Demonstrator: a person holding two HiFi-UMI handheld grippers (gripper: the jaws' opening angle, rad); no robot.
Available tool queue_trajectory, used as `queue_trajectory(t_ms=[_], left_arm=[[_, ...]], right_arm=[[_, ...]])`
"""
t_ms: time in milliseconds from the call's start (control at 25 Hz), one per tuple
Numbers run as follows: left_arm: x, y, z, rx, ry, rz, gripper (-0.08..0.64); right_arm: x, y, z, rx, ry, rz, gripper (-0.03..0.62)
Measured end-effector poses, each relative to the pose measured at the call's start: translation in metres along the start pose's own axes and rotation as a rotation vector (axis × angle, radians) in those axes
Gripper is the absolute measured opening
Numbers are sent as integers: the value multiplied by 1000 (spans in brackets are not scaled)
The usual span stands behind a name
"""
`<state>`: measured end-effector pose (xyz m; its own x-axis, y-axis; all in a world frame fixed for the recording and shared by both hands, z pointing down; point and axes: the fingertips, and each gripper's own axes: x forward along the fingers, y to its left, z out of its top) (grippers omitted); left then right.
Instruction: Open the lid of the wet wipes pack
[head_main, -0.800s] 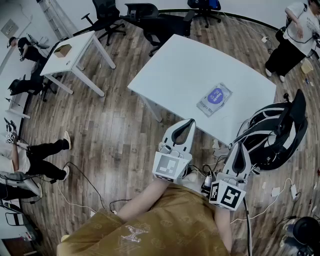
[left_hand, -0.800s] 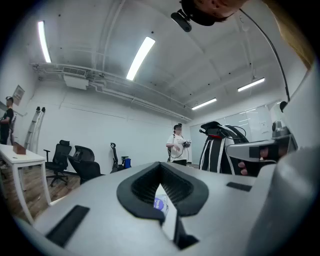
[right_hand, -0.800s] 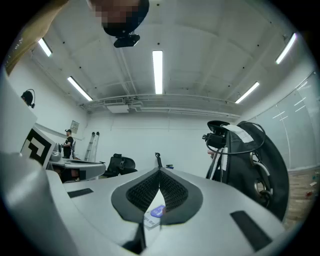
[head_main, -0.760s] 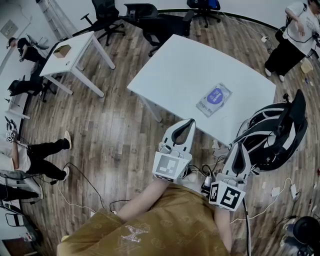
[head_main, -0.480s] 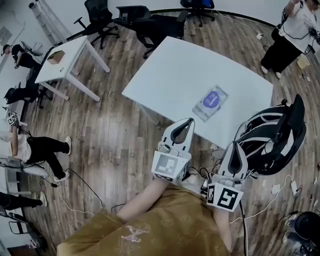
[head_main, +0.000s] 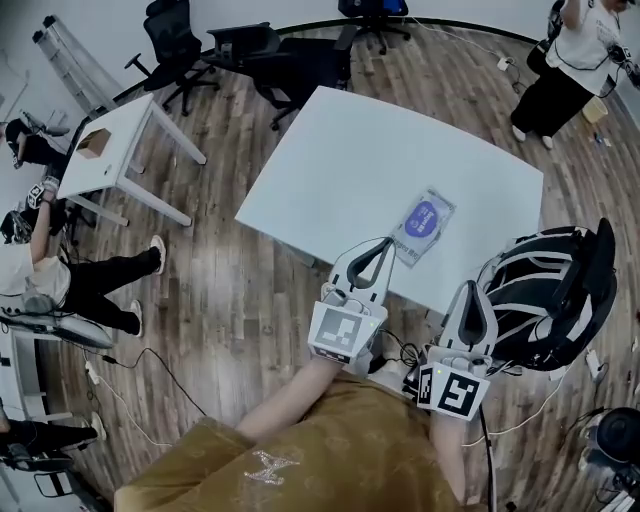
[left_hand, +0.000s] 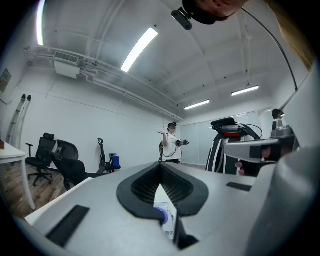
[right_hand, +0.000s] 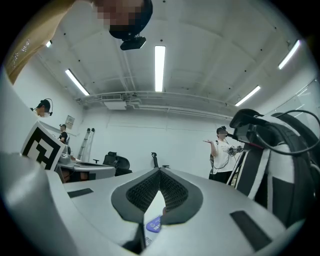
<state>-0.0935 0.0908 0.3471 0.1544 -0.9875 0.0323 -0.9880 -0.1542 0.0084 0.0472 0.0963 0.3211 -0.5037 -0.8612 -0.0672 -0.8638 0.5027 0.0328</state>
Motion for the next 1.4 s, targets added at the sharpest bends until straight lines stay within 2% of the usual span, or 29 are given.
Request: queue_trajectory(t_ms=[240,480,600,880,1400], left_arm=[[17,17,-8,-10,21,-51,8],[36,29,-12,-22,32,-49,8],[48,34,-11,0,26,-39,7],[76,31,-7,44,20,-30,8],[127,18,-22,32,77,-8,7]], right_arm=[[19,-3,-7,-20,23,-67,6],[40,-11,-8,-15,38,-102,6],[56,-16,-9,-13,40,-108,6],[88,-24,-4,-2,18,-96,6],[122,-54,-34,26,74,-40,6]])
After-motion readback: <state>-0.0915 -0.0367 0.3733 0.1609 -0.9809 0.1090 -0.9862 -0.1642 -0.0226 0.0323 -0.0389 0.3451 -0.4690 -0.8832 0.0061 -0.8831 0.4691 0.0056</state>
